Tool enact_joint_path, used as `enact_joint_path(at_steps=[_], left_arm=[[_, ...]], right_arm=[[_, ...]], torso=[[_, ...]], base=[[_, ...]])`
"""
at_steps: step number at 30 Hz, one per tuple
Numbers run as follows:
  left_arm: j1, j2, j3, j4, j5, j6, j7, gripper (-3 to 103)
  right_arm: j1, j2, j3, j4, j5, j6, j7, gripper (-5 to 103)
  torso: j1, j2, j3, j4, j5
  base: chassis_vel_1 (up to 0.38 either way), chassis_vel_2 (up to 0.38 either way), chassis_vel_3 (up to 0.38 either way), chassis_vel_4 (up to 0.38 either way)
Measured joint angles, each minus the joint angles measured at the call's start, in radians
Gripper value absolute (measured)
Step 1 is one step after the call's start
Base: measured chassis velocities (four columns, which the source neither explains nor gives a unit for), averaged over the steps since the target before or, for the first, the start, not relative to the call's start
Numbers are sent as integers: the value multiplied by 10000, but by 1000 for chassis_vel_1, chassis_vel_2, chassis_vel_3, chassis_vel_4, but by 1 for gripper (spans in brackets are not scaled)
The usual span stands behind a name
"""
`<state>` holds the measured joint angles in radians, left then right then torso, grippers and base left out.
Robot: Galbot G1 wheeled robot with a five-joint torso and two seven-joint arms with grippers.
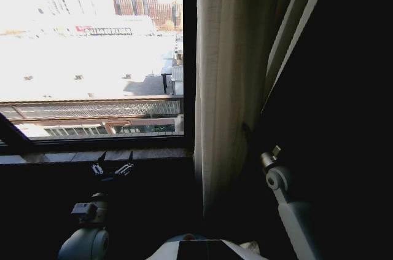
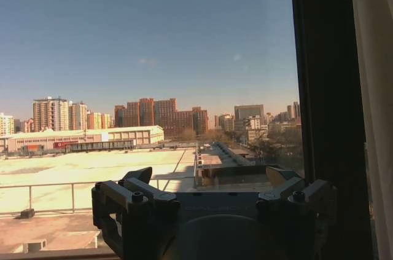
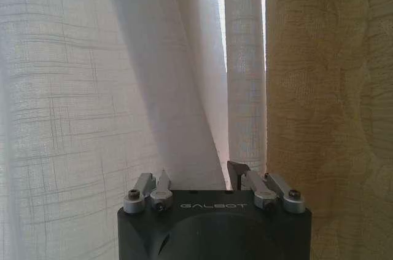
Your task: Open the curtains by pulling them apart, changing their state from closed to fully open.
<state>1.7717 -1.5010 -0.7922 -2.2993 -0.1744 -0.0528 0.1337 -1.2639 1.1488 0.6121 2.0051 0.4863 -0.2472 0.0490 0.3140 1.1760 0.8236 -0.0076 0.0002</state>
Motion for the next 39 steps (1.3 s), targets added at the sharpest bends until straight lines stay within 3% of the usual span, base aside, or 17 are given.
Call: enact_joint_path(at_steps=[1,2,5,8,10,14,26,39], left_arm=[[0,0,0,2,0,0,1,100],[0,0,0,2,1,0,1,100],[-3,1,-1,10,0,-1,3,100],[-14,-15,-1,29,4,-1,5,100],[-11,-23,-1,30,5,-1,5,100],[-3,-31,-59,63,-17,-46,6,100],[4,-61,-87,98,-70,-76,3,100],[3,-47,-68,101,-69,-112,2,100]], right_arm=[[0,-1,0,-4,4,-2,0,44],[0,0,0,-7,6,-4,0,54],[-12,8,1,-9,7,-7,0,60],[-243,27,50,163,15,-11,4,77],[-388,18,94,290,20,-11,5,77],[-1154,-79,294,970,59,3,-8,97],[-2434,198,269,1945,57,182,-9,100],[-2205,324,306,1727,-265,293,-135,100]], torso=[[0,0,0,0,0],[0,0,0,0,0],[-1,0,0,0,0],[0,0,0,1,1],[0,0,0,1,0],[-1,0,0,-1,0],[-1,1,-1,-1,0],[0,1,-1,0,0]], base=[[0,0,0,0],[0,0,0,0],[0,0,0,0],[0,0,0,0],[0,0,0,0],[0,0,0,0],[0,0,0,0],[0,0,0,0]])
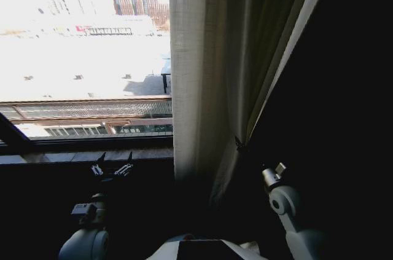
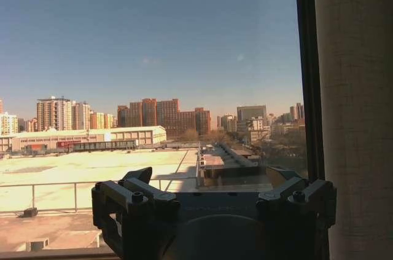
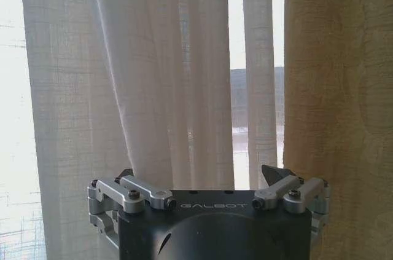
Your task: Open the curtains by pulling them apart, changing their state from closed to fully open.
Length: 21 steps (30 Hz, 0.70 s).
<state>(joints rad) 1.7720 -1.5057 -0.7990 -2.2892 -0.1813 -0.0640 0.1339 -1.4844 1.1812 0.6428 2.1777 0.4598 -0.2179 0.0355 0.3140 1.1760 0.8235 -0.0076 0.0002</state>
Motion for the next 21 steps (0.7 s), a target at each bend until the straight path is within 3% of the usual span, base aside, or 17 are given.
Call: enact_joint_path(at_steps=[12,21], left_arm=[[17,21,-13,-4,-9,-18,-2,100],[18,7,3,-35,10,-22,-1,100]], right_arm=[[9,14,-39,90,-65,0,-33,100],[32,16,-63,110,-93,3,-68,100]], torso=[[1,0,0,0,0],[1,0,1,0,-2]], base=[[18,13,-23,-18],[180,172,-165,-164]])
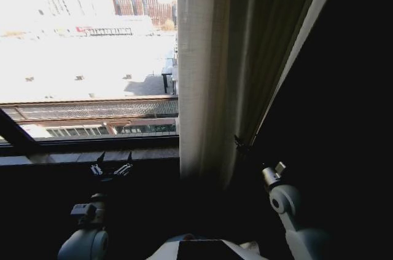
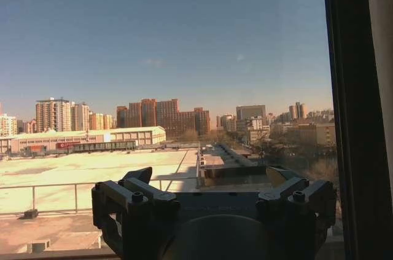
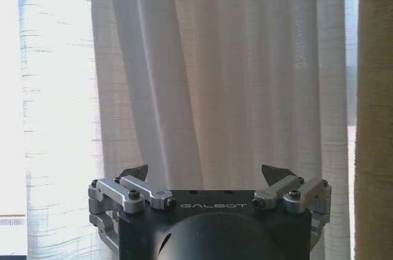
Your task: Open the curtains by pulling them apart, changing their state from closed to fully open.
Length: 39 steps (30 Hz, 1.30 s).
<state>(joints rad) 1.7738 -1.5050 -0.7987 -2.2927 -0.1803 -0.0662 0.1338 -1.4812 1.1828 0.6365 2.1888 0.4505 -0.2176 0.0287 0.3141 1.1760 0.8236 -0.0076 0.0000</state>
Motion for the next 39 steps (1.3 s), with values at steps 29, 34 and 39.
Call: enact_joint_path(at_steps=[29,34,39], left_arm=[[-41,-48,95,151,60,-56,40,100],[-27,-47,94,168,69,-80,52,100],[-20,-45,83,169,77,-107,63,100]], right_arm=[[447,102,-342,-412,-299,198,15,90],[424,104,-325,-480,-376,331,-67,89],[424,105,-293,-486,-404,348,-187,99]], torso=[[-1,0,0,-4,14],[-1,0,0,-1,8],[-1,1,-1,0,-5]], base=[[206,207,-209,-206],[-49,-32,54,43],[0,0,0,0]])
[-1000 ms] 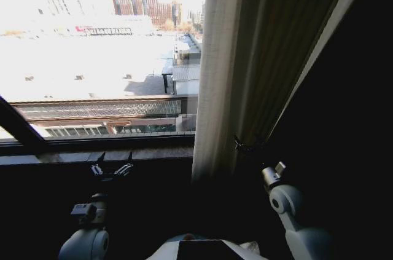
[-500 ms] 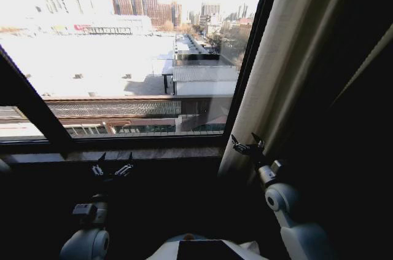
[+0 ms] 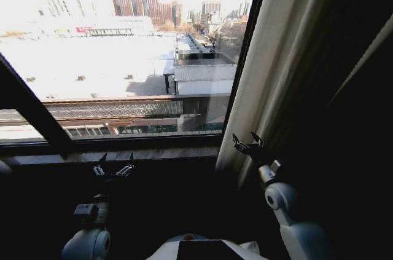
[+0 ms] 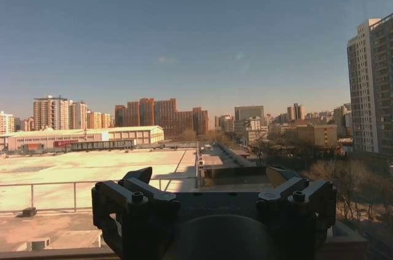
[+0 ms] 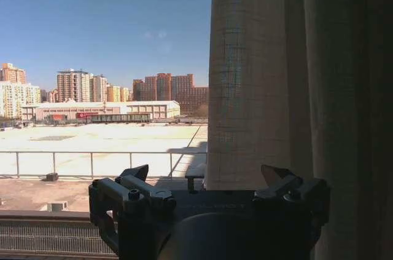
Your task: Open the curtains by pulling them apart, changing their state from closed to fully open.
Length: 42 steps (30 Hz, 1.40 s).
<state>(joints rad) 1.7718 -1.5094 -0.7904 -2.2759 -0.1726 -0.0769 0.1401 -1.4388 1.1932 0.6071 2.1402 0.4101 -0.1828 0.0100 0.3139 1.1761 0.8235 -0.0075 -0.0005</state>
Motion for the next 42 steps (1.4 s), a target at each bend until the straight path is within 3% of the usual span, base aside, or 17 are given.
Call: enact_joint_path(at_steps=[42], left_arm=[[-2,-18,24,47,104,-116,65,100]], right_arm=[[57,40,-20,-102,50,-20,-177,100]], torso=[[4,-3,1,-1,7]], base=[[-25,25,27,-27]])
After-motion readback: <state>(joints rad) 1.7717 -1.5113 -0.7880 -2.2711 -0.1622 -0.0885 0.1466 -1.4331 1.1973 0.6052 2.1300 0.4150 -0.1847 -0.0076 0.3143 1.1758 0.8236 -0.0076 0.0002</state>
